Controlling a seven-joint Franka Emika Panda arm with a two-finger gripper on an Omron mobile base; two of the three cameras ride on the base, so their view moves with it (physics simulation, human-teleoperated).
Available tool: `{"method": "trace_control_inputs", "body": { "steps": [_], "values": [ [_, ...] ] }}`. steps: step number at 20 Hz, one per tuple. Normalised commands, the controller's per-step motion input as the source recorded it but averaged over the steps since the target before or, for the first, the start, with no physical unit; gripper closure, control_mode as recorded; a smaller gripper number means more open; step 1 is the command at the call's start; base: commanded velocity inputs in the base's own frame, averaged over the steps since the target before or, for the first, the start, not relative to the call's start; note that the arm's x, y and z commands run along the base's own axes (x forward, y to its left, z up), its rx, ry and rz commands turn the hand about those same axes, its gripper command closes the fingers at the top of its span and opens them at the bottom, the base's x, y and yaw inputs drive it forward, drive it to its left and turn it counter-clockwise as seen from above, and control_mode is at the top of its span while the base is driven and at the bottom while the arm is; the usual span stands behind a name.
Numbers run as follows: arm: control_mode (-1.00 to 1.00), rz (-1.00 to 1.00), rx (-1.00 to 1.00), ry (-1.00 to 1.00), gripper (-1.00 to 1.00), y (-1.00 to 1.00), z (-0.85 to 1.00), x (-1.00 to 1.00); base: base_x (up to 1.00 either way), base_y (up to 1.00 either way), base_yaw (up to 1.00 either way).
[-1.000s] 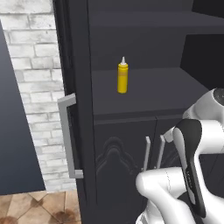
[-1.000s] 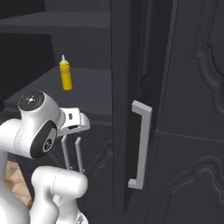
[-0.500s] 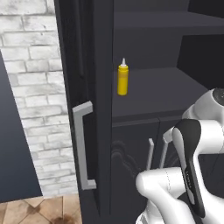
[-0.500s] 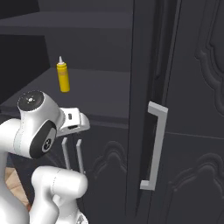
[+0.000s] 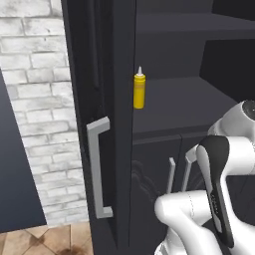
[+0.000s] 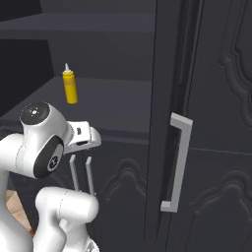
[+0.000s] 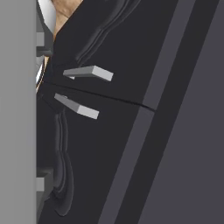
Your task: Move the hot dog bun to the plate on the dining table and place the condiment next to that plate. Then navigate to the fridge and take the sausage and place it on the plate as well.
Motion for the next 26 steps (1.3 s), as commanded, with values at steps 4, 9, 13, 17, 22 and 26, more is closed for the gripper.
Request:
{"method": "trace_control_inputs", "body": {
  "steps": [4, 9, 13, 17, 22, 26],
  "values": [
    [-1.00, 0.00, 0.00, -0.01, -1.00, 0.02, 0.05, 0.03, 0.42, 0.19, -0.03],
    [-1.00, 0.00, 0.00, -0.17, -1.00, 0.01, 0.79, -0.01, 0.00, 0.00, 0.00],
    [-1.00, -0.02, 0.00, -0.08, -1.00, 0.20, 1.00, 0.00, 0.00, 0.00, 0.00],
    [-1.00, -0.10, 0.00, -0.01, -1.00, 0.73, 0.72, 0.25, 0.00, 0.00, 0.00],
    [-1.00, -0.08, 0.00, 0.00, -1.00, 0.73, 0.14, 0.55, 0.00, 0.00, 0.00],
    [-1.00, 0.00, 0.04, -0.06, -1.00, 0.42, -0.08, 0.53, 0.00, 0.00, 0.00]
  ]
}}
